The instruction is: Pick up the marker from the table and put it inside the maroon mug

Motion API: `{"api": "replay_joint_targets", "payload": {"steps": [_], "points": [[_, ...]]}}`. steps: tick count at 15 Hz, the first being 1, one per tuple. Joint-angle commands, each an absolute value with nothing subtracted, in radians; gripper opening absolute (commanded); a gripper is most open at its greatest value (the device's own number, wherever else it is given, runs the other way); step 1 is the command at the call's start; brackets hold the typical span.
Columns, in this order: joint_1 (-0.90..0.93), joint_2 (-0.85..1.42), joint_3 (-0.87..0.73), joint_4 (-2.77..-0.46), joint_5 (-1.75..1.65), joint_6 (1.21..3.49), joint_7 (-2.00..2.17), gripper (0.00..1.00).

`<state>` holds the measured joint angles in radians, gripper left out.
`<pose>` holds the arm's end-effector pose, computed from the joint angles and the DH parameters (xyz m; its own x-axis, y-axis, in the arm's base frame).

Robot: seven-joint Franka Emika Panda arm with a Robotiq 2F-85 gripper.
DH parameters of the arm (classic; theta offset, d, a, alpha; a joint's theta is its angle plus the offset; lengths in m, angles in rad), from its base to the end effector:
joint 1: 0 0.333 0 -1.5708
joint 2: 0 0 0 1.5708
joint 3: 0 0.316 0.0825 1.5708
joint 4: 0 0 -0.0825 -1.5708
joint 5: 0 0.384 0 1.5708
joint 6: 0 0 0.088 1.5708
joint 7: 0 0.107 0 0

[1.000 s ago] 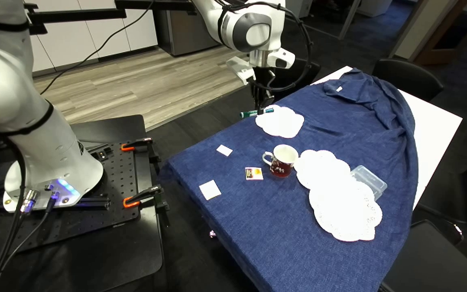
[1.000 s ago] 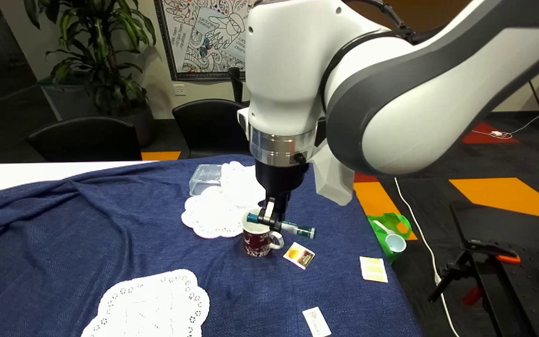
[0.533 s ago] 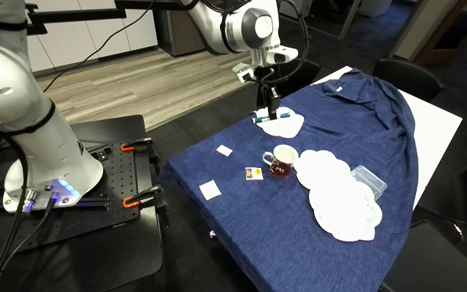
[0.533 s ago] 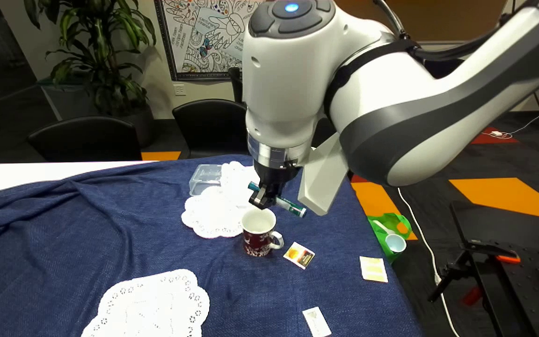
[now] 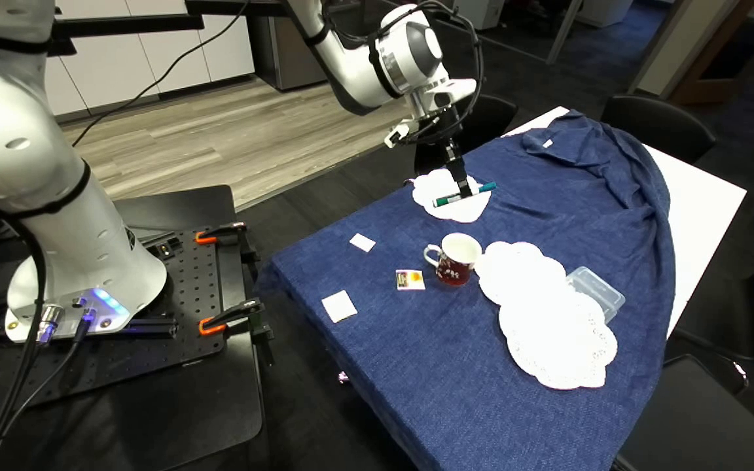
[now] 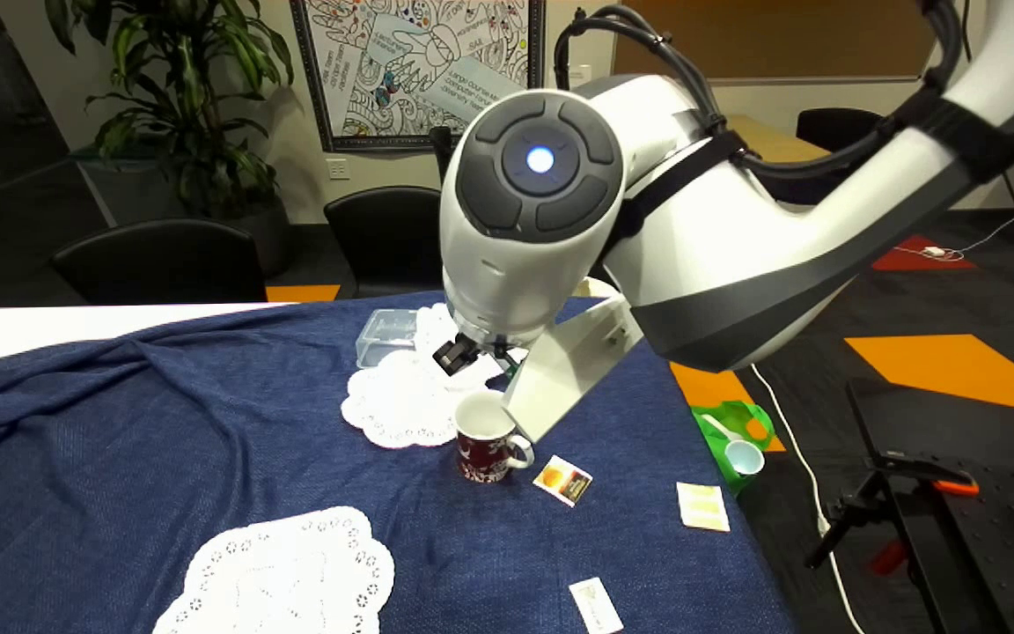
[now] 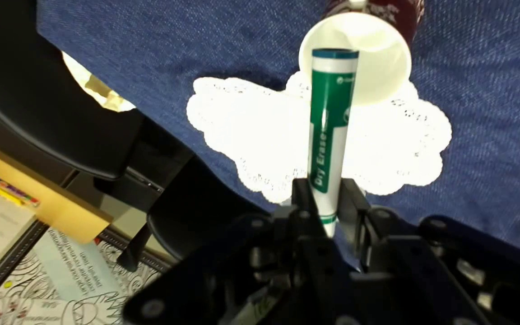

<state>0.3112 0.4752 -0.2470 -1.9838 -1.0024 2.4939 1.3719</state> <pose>0.6132 0.0492 0.2326 0.8034 -0.2658 0.5329 -0.5058 -0.7768 0.3752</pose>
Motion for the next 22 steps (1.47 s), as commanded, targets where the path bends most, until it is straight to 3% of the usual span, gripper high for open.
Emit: {"api": "replay_joint_targets", "payload": {"steps": [1,9,16,17,20,21,22], "points": [[0.31,0.527,-0.229,-1.907,-1.188,2.384,1.634,0.05],[0.258,0.617,-0.096,-1.827,-1.436,2.058,2.041,0.05],[0.239,0.681,-0.001,-1.833,-1.557,1.905,2.278,0.05],[0.216,0.67,0.014,-1.841,-1.549,1.924,2.235,0.19],[0.219,0.683,0.028,-1.841,-1.551,1.908,2.258,0.19],[0.219,0.683,0.028,-1.84,-1.551,1.908,2.258,0.05],[0.22,0.686,0.028,-1.84,-1.551,1.898,2.267,0.05]]}}
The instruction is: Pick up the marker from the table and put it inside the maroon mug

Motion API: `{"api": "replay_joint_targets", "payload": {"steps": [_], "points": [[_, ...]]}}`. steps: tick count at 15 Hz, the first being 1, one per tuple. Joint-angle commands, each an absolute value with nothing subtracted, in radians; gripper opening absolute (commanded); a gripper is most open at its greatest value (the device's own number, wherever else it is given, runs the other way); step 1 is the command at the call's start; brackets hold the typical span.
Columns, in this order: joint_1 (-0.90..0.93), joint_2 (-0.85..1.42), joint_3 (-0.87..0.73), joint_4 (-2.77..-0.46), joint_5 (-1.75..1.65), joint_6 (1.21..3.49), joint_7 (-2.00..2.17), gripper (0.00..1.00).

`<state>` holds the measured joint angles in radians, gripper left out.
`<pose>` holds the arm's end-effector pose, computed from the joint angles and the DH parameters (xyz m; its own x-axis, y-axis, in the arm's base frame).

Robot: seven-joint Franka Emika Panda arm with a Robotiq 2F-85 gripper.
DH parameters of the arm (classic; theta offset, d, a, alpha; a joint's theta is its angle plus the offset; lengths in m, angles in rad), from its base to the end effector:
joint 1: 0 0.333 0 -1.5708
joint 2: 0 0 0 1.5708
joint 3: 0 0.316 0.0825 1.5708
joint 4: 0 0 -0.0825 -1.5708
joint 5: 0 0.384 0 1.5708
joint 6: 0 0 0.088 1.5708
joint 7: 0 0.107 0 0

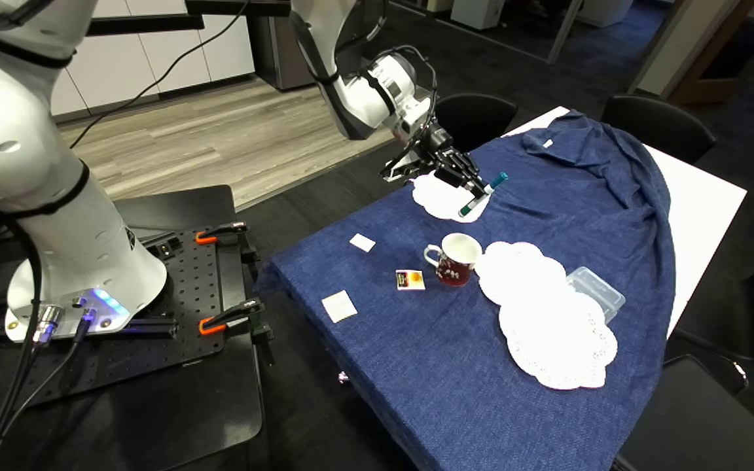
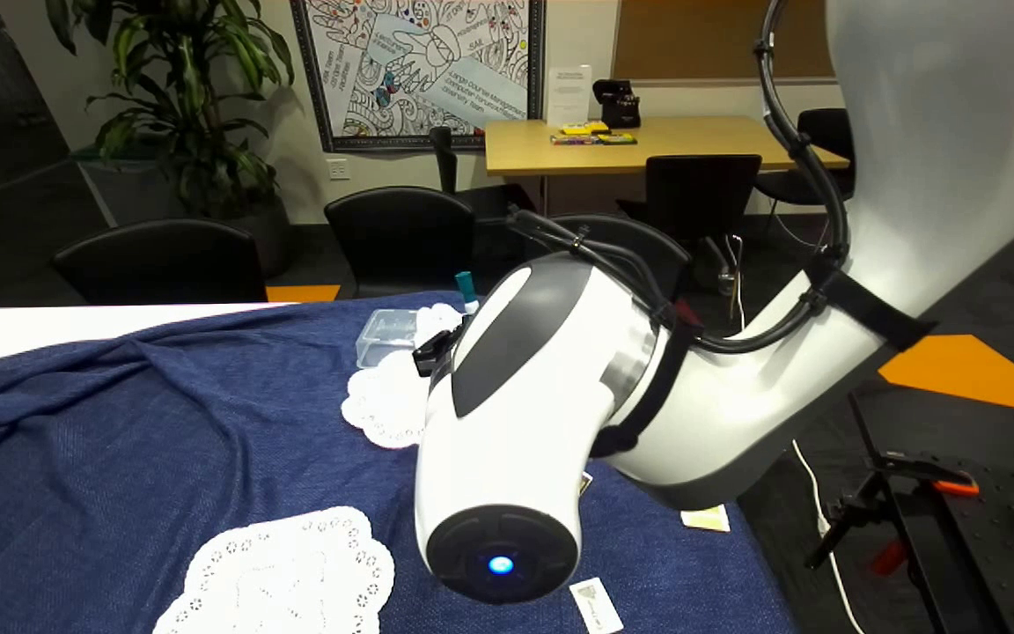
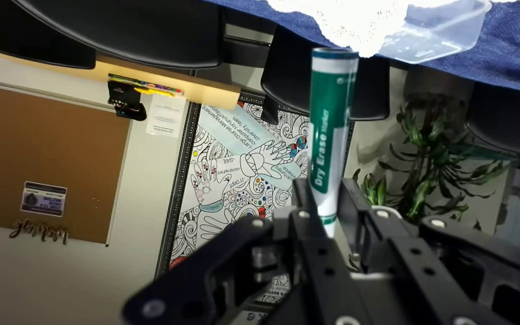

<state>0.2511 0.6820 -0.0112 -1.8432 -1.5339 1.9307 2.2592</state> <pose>0.6186 0.0805 0.1618 0.3300 -0.1713 0.9283 -0.8572 -0.4662 0.2187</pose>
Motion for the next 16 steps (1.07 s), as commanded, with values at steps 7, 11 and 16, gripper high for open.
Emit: {"api": "replay_joint_targets", "payload": {"steps": [7,11,16], "points": [[0.231,0.756,0.042,-1.807,-1.588,1.821,2.325,0.05],[0.221,0.806,0.051,-1.776,-1.627,1.793,2.368,0.05],[0.198,0.867,0.052,-1.731,-1.638,1.813,2.405,0.05]]}}
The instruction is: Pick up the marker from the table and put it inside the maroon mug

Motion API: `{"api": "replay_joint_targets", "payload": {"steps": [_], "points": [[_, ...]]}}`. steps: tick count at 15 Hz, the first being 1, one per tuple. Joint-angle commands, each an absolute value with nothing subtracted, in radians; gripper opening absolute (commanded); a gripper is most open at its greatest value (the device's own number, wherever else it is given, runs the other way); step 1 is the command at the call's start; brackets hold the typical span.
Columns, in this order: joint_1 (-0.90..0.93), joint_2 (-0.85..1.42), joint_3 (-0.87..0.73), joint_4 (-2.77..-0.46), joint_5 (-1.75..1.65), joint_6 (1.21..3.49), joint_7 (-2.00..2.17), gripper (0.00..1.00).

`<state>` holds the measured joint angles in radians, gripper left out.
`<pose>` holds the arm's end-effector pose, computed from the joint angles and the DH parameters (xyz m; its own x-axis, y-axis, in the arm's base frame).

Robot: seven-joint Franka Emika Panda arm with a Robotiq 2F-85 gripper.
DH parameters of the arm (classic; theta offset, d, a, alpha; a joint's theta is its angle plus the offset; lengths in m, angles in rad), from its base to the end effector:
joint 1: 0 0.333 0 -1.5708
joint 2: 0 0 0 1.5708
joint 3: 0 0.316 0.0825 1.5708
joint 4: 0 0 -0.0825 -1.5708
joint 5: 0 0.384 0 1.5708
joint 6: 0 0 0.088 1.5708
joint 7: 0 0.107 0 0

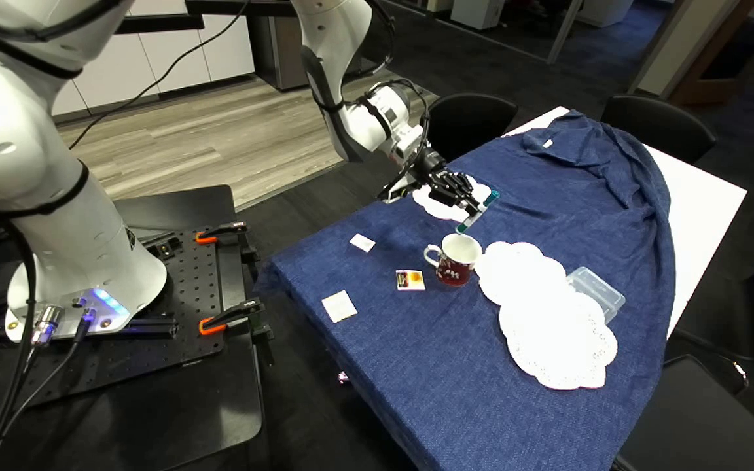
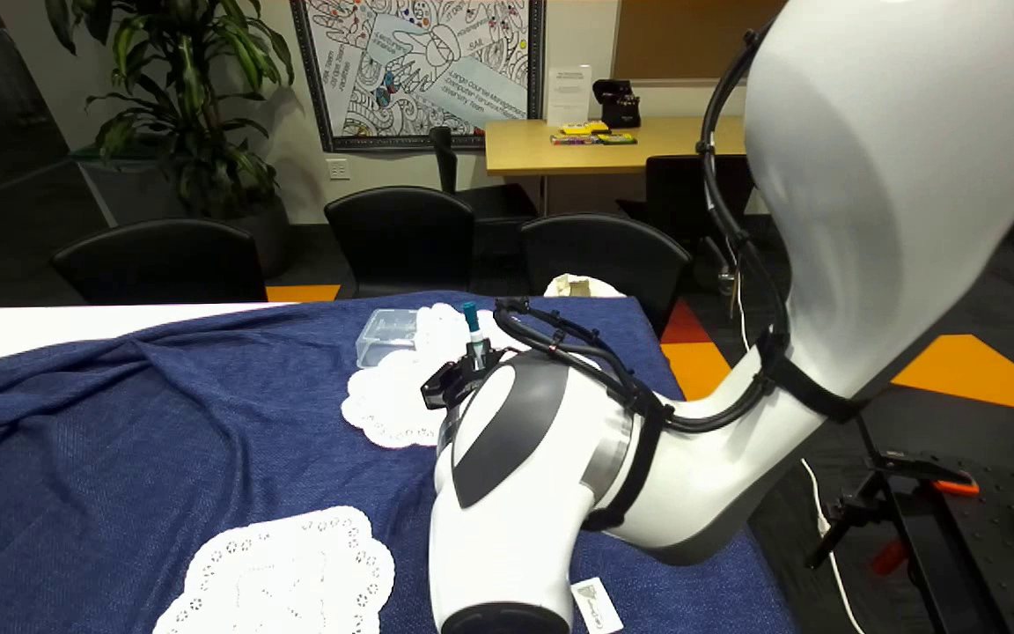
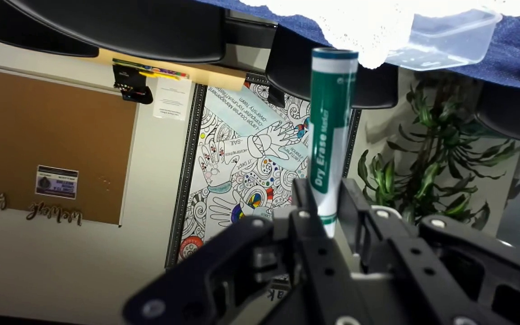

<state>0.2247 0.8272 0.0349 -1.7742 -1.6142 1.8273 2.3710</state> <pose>0.6171 0.0789 0.1030 0.2821 -0.1102 0.9530 -0.8731 -0.4412 0.2074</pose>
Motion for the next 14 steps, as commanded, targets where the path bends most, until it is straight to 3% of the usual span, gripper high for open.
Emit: {"api": "replay_joint_targets", "payload": {"steps": [1,11,12,14], "points": [[0.193,0.877,0.052,-1.724,-1.638,1.818,2.412,0.05],[0.177,1.005,0.05,-1.599,-1.683,1.847,2.398,0.05],[0.176,1.015,0.051,-1.588,-1.686,1.85,2.397,0.44],[0.177,1.033,0.054,-1.57,-1.692,1.853,2.398,0.51]]}}
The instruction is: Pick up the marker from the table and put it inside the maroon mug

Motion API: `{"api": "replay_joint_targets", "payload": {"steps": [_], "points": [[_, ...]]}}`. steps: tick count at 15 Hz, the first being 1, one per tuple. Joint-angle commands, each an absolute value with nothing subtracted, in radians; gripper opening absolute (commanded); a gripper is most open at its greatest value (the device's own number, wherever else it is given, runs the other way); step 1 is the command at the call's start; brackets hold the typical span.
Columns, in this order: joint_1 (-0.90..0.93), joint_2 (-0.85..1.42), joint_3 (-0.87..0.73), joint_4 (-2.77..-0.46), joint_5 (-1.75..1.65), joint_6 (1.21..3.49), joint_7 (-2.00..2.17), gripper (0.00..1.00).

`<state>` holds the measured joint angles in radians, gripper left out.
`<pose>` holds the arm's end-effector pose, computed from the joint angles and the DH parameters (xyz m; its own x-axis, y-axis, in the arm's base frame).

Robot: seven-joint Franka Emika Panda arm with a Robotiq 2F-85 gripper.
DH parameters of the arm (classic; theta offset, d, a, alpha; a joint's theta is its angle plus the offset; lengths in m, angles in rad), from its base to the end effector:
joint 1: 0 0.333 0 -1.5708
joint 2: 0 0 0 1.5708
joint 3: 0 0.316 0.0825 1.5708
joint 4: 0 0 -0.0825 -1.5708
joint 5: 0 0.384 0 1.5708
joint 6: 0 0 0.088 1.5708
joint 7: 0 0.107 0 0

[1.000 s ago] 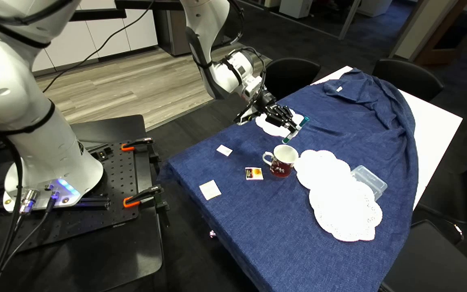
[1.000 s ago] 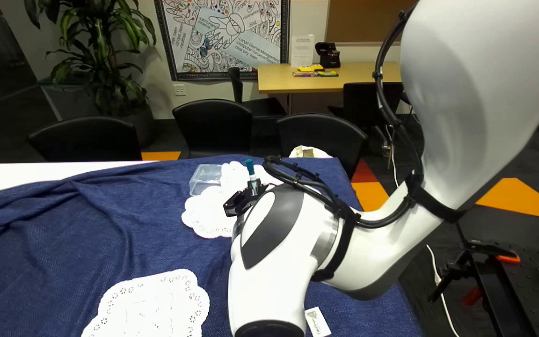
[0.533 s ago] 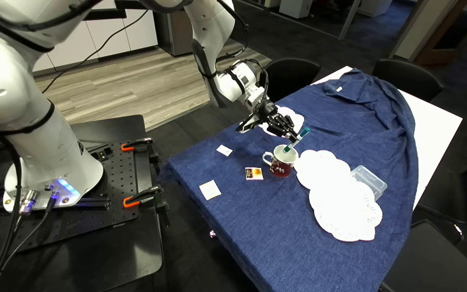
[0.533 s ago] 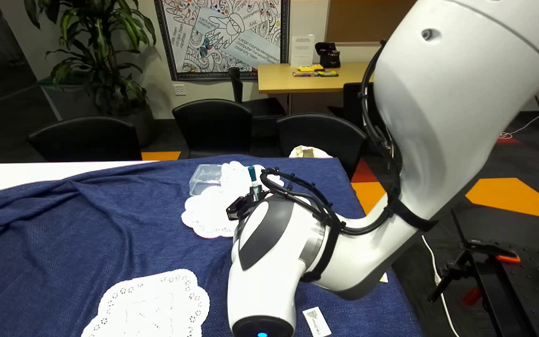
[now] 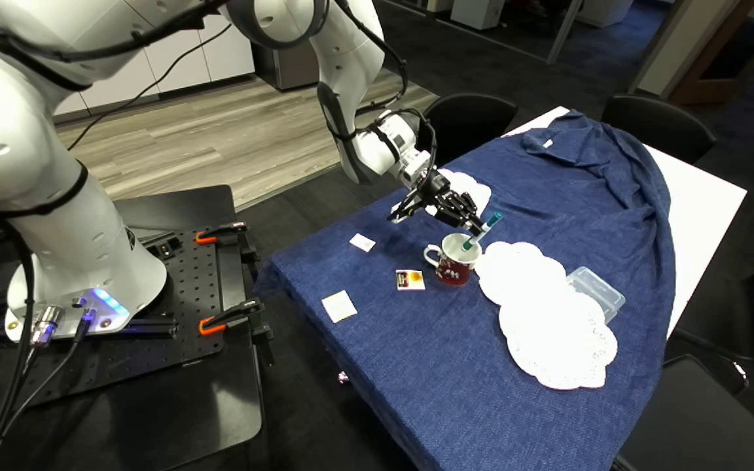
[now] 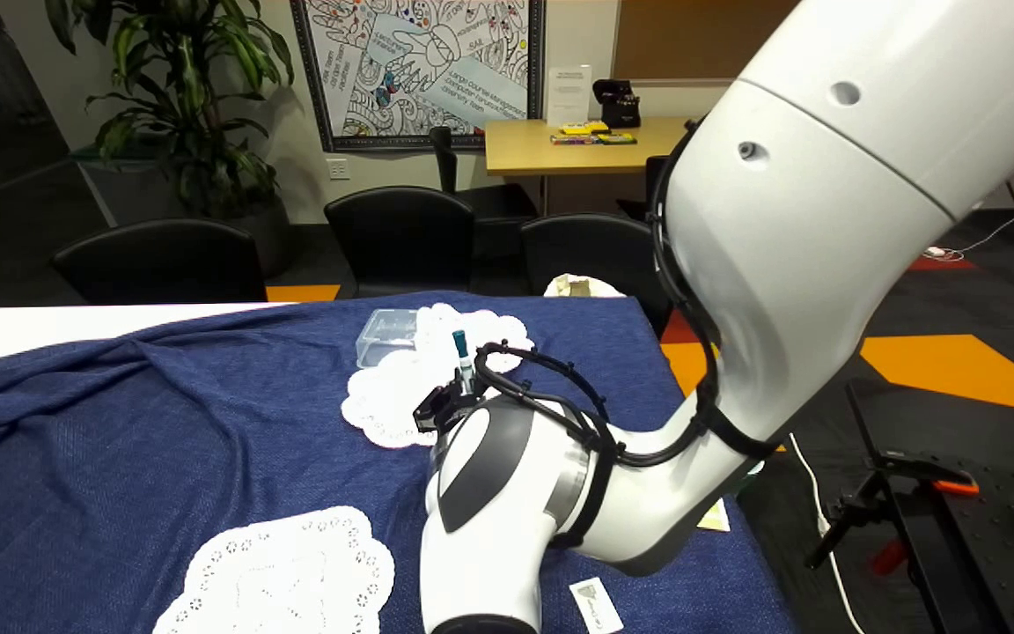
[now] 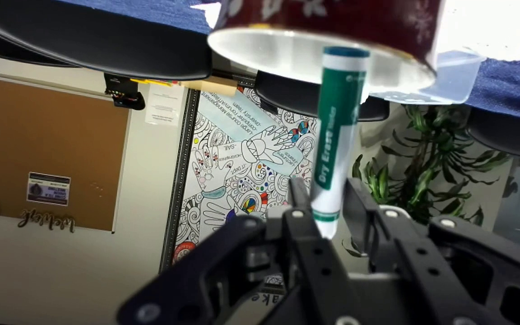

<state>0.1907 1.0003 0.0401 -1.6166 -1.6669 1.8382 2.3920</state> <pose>0.6381 0.0660 0.0468 0.2770 -0.1034 0.9553 -0.8696 -0.4498 0.2035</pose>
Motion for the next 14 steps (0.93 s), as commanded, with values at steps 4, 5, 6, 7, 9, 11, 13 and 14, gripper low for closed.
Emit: {"api": "replay_joint_targets", "payload": {"steps": [4,5,6,7,9,11,13,14], "points": [[0.181,1.041,0.054,-1.559,-1.696,1.848,2.403,0.81],[0.183,1.038,0.053,-1.562,-1.699,1.846,2.405,0.9],[0.19,1.028,0.051,-1.571,-1.702,1.837,2.411,0.96],[0.196,1.018,0.05,-1.581,-1.708,1.83,2.416,1.0],[0.209,0.991,0.049,-1.606,-1.723,1.813,2.43,1.0],[0.221,0.963,0.051,-1.631,-1.735,1.792,2.446,1.0],[0.235,0.925,0.052,-1.66,-1.738,1.756,2.457,1.0],[0.241,0.899,0.053,-1.682,-1.736,1.731,2.467,1.0]]}}
